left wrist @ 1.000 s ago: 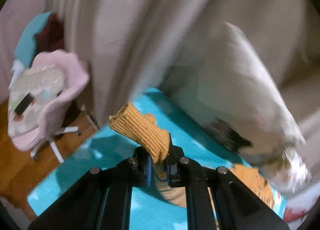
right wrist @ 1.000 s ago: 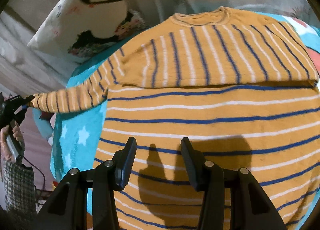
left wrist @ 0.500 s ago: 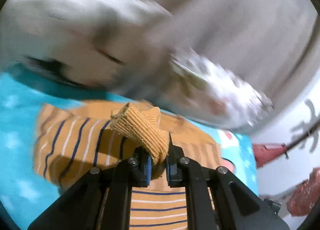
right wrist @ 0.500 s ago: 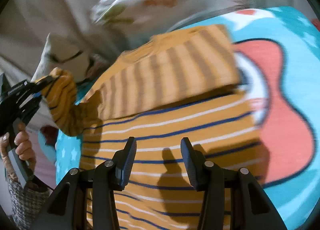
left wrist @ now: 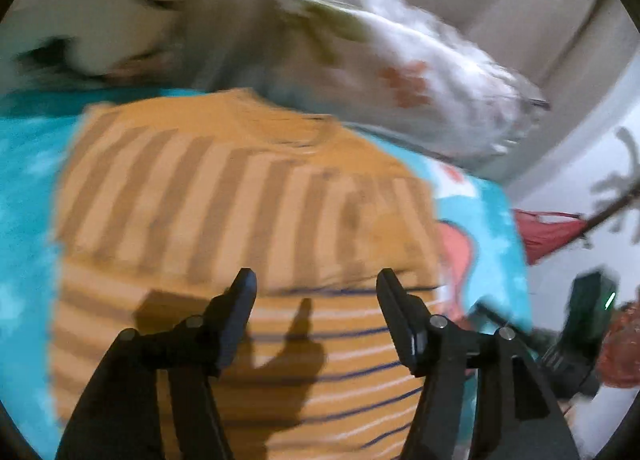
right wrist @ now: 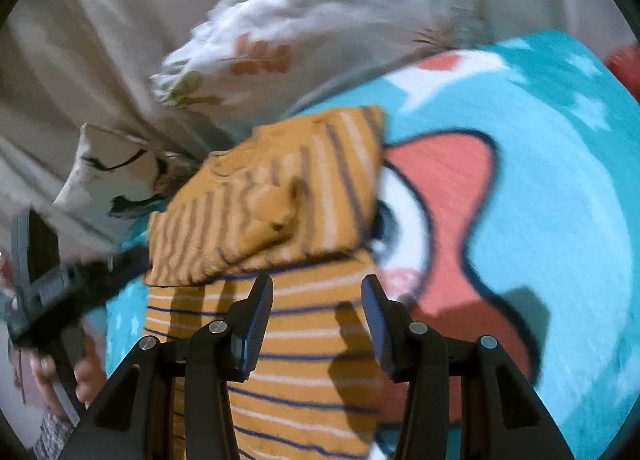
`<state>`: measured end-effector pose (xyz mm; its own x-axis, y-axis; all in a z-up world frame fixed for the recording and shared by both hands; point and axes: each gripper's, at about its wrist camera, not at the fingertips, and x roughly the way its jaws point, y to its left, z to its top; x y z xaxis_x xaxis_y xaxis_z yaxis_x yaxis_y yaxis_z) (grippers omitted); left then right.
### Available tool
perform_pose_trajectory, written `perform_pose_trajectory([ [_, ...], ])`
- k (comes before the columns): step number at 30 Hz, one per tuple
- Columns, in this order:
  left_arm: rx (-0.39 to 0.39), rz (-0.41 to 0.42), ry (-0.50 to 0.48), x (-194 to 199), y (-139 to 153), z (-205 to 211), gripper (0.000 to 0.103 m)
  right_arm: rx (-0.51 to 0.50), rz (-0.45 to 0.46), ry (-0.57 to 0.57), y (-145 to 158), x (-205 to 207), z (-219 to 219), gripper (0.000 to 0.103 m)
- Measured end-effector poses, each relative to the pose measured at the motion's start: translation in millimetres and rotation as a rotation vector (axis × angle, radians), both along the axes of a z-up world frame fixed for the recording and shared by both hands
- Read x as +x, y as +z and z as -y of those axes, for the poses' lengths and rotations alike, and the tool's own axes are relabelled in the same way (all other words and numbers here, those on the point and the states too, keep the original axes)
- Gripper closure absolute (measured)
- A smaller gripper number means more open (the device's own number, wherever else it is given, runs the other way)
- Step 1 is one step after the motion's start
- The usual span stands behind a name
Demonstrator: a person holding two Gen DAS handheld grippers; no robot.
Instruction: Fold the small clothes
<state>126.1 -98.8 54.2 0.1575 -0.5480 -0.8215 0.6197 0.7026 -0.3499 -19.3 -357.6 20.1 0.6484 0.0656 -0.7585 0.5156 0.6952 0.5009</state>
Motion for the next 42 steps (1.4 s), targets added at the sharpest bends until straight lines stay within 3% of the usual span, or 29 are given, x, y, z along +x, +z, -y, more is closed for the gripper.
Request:
perform_pose_trajectory([
  [5, 0.155, 0.053, 0.219, 6.6, -9.1, -91.1, 0.040, -0.049, 0.024, 0.089, -0.7, 52.8, 1.2, 0.053],
  [8, 0.209, 0.048, 0.339, 12.0, -16.5, -138.5, 0.040, -0.063, -0.036, 0.106, -19.4, 85.0, 5.6, 0.053],
  [11, 0.210, 0.025, 0.401, 17.6, -21.9, -175.2, 0.040, -0.048, -0.105, 0.127, -41.3, 108.2, 0.9, 0.053],
  [14, 0.210, 0.030, 0.422, 25.9, -27.9, -194.6, 0.040, -0.037, -0.137, 0.167, -51.4, 119.3, -3.2, 0.090],
  [17, 0.200, 0.007, 0.420, 36.6, -37.3, -203.6, 0.040, -0.112, -0.172, 0.099, -43.9, 117.8, 3.6, 0.096],
  [20, 0.200, -0.008, 0.398, 43.8, -46.3, -206.1, 0.040, -0.282, -0.292, -0.011, -41.6, 119.4, 21.8, 0.097],
  [22, 0.211, -0.027, 0.367, 49.7, -54.9, -203.4, 0.040, -0.268, -0.304, -0.057, -38.6, 114.9, 29.8, 0.096],
  [23, 0.217, -0.038, 0.342, 52.2, -59.4, -201.7, 0.040, -0.240, -0.265, -0.081, -30.6, 108.1, 29.8, 0.096],
  [25, 0.223, -0.043, 0.310, 54.5, -63.4, -197.0, 0.040, -0.226, -0.214, -0.087, -19.1, 97.9, 20.6, 0.087],
  [27, 0.220, -0.051, 0.275, 57.3, -67.0, -193.5, 0.040, -0.218, -0.155, -0.109, -13.1, 86.6, 10.2, 0.041],
  [28, 0.219, -0.059, 0.256, 59.5, -69.7, -191.1, 0.040, -0.208, -0.118, -0.143, -11.5, 79.1, 5.5, 0.036],
  [32, 0.216, -0.063, 0.205, 64.7, -72.0, -184.5, 0.040, -0.074, -0.059, -0.195, -19.3, 88.7, 5.8, 0.035],
  [35, 0.210, -0.054, 0.176, 65.6, -70.2, -182.2, 0.040, -0.089, -0.102, -0.178, -30.6, 106.0, -2.9, 0.035],
  [37, 0.204, -0.050, 0.165, 65.0, -69.2, -184.4, 0.040, -0.119, -0.161, -0.120, -43.6, 123.0, -11.7, 0.045],
  [38, 0.205, -0.045, 0.167, 65.4, -68.6, -185.0, 0.040, -0.119, -0.194, -0.075, -50.1, 129.9, -15.9, 0.069],
  [39, 0.206, -0.037, 0.171, 65.8, -68.2, -186.4, 0.040, -0.115, -0.222, -0.036, -54.1, 134.4, -20.0, 0.084],
  [42, 0.195, -0.015, 0.177, 67.5, -65.1, -195.4, 0.040, -0.155, -0.257, 0.016, -51.8, 142.1, -26.0, 0.094],
])
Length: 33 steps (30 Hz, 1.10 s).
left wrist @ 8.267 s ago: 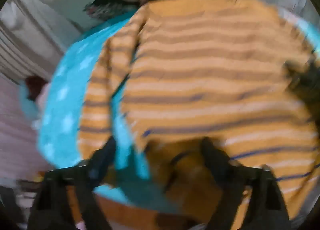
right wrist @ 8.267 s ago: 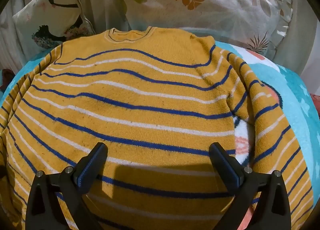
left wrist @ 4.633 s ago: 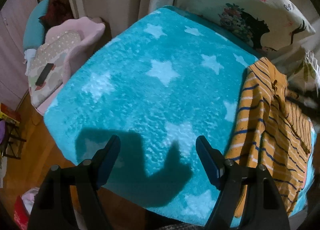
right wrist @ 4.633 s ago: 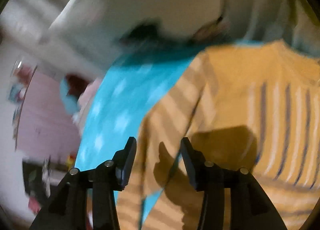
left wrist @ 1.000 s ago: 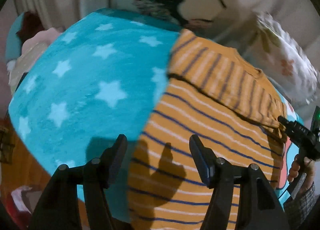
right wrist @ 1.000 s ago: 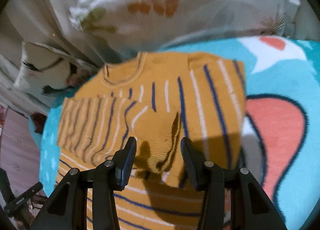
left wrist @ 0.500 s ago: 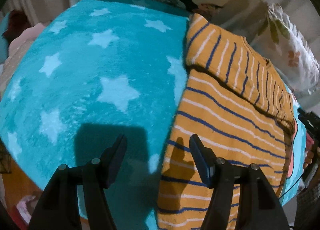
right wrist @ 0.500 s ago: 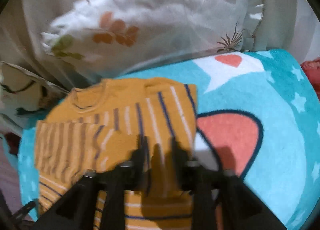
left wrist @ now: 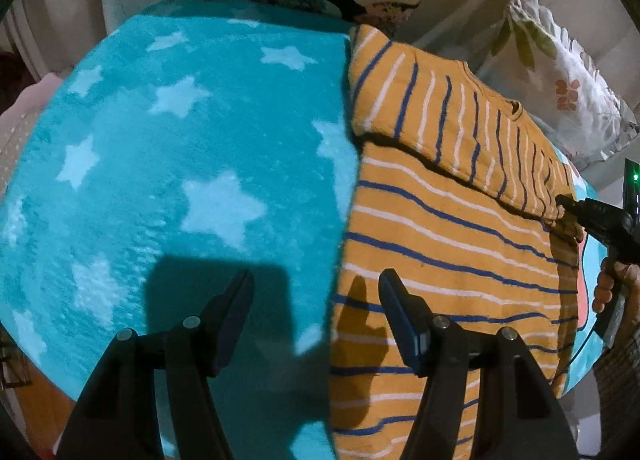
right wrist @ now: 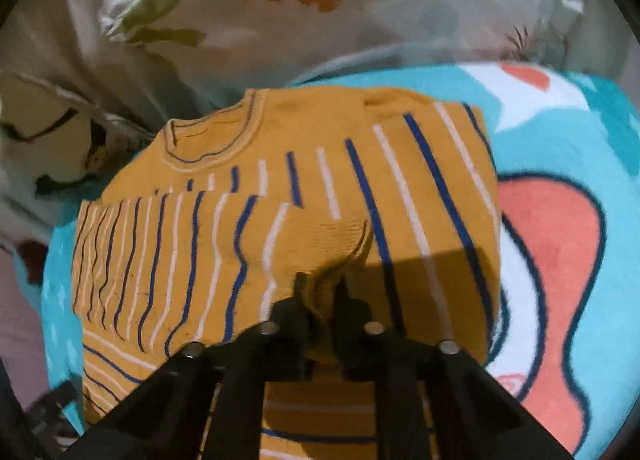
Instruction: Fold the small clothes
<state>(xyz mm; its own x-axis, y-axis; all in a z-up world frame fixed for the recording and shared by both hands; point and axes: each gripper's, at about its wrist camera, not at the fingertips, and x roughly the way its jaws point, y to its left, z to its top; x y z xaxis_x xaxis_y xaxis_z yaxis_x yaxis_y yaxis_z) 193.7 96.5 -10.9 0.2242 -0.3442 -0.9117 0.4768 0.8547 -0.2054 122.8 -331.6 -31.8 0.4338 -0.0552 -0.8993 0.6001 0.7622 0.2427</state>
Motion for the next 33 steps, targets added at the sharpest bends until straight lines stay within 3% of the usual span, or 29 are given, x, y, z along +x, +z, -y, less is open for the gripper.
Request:
perform_pose_trajectory([
  [2, -0.014, 0.004, 0.006, 4.9, 1.0, -5.7, 0.040, -0.049, -0.031, -0.019, 3.7, 2.8, 4.8, 0.097],
  [6, -0.028, -0.014, -0.003, 13.4, -2.1, -7.1, 0.039, -0.310, -0.186, -0.106, 3.5, 10.4, 19.3, 0.102],
  [7, -0.030, -0.021, -0.009, 14.1, -4.0, -5.0, 0.039, -0.318, -0.203, -0.130, 3.3, 9.2, 23.1, 0.101],
  [10, -0.039, -0.058, -0.053, 12.0, -11.9, 3.6, 0.039, -0.180, -0.102, -0.179, 14.6, -10.6, 28.3, 0.099],
  [12, -0.061, -0.111, -0.092, 11.1, -19.2, 8.1, 0.039, -0.112, -0.070, -0.141, 22.0, -27.9, 17.5, 0.087],
  [14, -0.078, -0.140, -0.114, 9.8, -25.0, 12.1, 0.039, -0.073, -0.073, -0.117, 22.3, -49.4, 5.4, 0.078],
  [18, -0.067, -0.110, -0.149, 1.9, -24.6, 21.5, 0.039, -0.012, -0.118, -0.107, 11.3, -91.5, -15.9, 0.078],
  [22, 0.009, -0.051, -0.195, -13.3, -22.7, 28.6, 0.039, -0.061, -0.213, -0.067, -6.4, -128.8, -39.1, 0.078],
  [25, 0.085, 0.003, -0.233, -34.0, -26.4, 28.8, 0.039, -0.103, -0.216, -0.022, -7.2, -140.1, -53.4, 0.075],
  [28, 0.173, 0.091, -0.264, -66.8, -28.0, 21.4, 0.039, -0.150, -0.248, 0.027, -8.4, -148.7, -66.9, 0.062],
  [33, 0.171, 0.055, -0.165, -96.3, -28.3, -12.4, 0.039, -0.109, -0.221, 0.062, -10.6, -185.2, -73.9, 0.054],
])
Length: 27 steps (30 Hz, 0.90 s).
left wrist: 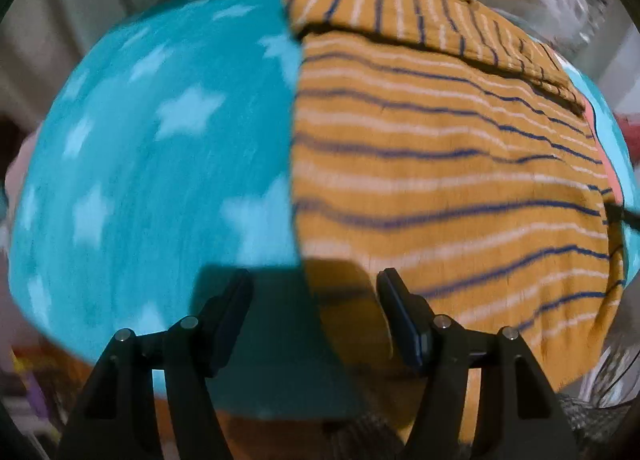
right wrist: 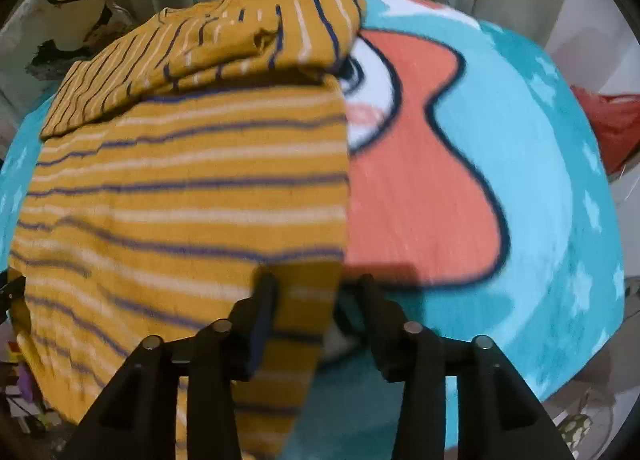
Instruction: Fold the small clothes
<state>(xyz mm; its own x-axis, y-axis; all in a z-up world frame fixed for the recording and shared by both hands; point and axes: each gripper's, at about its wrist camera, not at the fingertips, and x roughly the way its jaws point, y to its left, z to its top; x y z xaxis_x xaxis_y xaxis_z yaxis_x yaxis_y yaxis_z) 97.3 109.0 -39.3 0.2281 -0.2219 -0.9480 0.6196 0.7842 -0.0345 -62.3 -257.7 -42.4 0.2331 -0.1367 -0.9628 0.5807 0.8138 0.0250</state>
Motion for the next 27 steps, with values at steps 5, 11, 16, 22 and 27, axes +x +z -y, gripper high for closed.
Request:
perform_pose_trajectory([
  [5, -0.122, -0.080, 0.165, -9.4, 4.2, -28.5, 0.039, 0.064, 0.045, 0.025, 1.4, -38.7, -0.2, 0.054],
  [11, -0.322, -0.224, 0.265, -16.3, 1.0, -36.6, 0.036, 0.392, 0.244, 0.048, -1.8, -63.4, -3.5, 0.052],
  [16, -0.428, -0.313, 0.274, -28.6, -2.7, -29.5, 0.035, 0.707, 0.375, 0.041, -22.6, -77.4, -17.7, 0.052],
  [22, -0.513, -0.403, 0.253, -44.7, -7.8, -25.1, 0.041, 0.830, 0.439, 0.018, -35.6, -88.1, -28.2, 0.052],
  [27, -0.510, -0.452, 0.281, -50.8, -19.0, -22.6, 0.080, 0.818, 0.431, 0.066, -34.5, -84.2, -30.1, 0.052],
])
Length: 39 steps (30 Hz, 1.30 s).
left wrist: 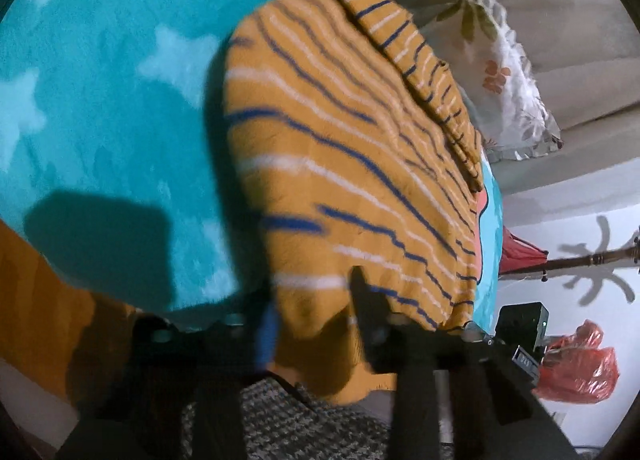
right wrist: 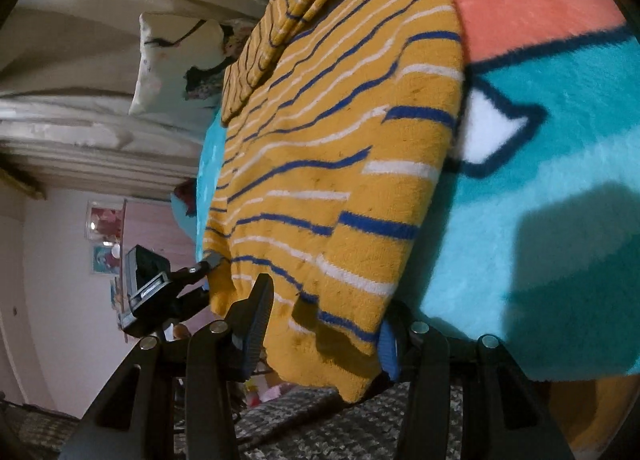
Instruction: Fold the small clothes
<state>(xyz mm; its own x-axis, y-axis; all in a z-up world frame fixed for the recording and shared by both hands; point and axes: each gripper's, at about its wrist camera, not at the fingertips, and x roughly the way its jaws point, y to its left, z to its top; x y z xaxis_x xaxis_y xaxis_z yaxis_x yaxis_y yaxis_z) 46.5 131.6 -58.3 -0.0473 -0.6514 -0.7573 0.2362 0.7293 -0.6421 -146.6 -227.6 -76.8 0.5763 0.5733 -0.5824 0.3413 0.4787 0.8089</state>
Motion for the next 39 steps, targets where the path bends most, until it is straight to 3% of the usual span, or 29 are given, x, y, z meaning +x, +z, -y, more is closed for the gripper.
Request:
perform_pose_trajectory([
  [4, 0.006, -0.036, 0.054, 2.2, -5.8, -8.5, 0.091, -0.041, 0.009, 0.039, 4.5, 6.7, -5.1, 0.051],
  [7, 0.044, -0.020, 0.076, 0.0, -3.3, -8.2, 0.093, -0.062, 0.014, 0.059, 6.1, 8.8, -7.7, 0.054],
  [9, 0.089, 0.013, 0.090, -4.2, 2.2, -8.3, 0.094, -0.083, -0.015, 0.061, 5.6, 8.9, -7.4, 0.088],
  [12, 0.124, 0.025, 0.124, -10.0, 11.8, -20.8, 0.094, -0.044, -0.044, 0.051, 2.9, 1.0, -0.1, 0.092],
  [17, 0.067, 0.017, 0.137, -29.1, 34.8, -37.5, 0.095, 0.005, -0.005, 0.094, 26.0, -37.5, 16.1, 0.093],
  [22, 0.129, 0.054, 0.081, -23.7, 35.7, -11.1, 0.095, 0.000, -0.003, 0.065, 26.9, -45.3, 29.4, 0.093],
  [31, 0.117, 0.078, 0.125, 4.5, 57.0, -7.4, 0.095, -0.018, 0.050, 0.096, 47.7, -20.6, 34.5, 0.093],
  [39, 0.064, 0.210, 0.098, 94.4, 103.2, 49.5, 0.095, -0.077, 0.172, 0.019, 104.1, 60.4, 74.1, 0.093],
])
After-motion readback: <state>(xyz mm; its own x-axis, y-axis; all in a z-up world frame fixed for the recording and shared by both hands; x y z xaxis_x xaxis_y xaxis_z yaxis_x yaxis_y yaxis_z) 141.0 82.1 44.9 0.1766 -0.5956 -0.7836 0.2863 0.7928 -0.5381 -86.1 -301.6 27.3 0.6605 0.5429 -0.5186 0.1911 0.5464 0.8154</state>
